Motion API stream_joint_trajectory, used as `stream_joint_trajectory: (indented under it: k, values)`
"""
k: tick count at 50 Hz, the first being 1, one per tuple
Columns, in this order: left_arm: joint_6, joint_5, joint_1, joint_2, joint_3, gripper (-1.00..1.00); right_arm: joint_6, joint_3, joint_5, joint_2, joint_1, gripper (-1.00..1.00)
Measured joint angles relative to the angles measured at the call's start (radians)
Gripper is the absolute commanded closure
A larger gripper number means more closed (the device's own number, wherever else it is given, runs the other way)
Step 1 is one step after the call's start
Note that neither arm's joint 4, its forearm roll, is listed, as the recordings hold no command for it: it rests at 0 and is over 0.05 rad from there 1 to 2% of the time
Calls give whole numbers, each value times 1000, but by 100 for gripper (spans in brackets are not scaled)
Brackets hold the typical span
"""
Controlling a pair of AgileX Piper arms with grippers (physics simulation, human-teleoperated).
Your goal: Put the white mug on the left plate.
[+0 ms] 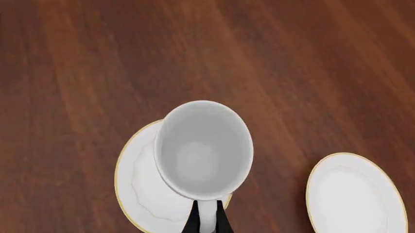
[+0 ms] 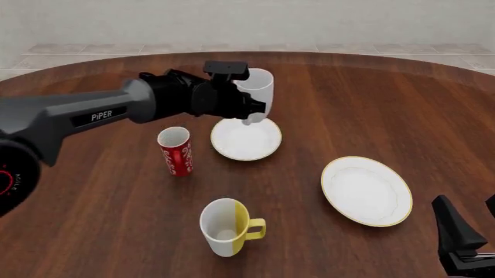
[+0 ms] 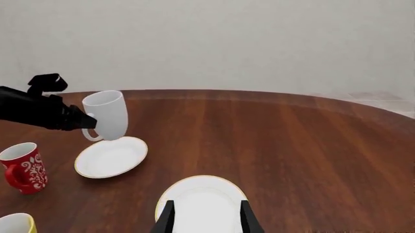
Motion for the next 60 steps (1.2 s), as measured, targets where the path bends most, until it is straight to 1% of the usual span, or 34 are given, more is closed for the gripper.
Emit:
stream_joint_trajectory:
  k: [34,60]
  values:
    - [27,1,71,84,-49,100,4,-3,1,0,-2,-100]
    - [18,-20,79,124,-50,100,3,2,0,0,-4,-100]
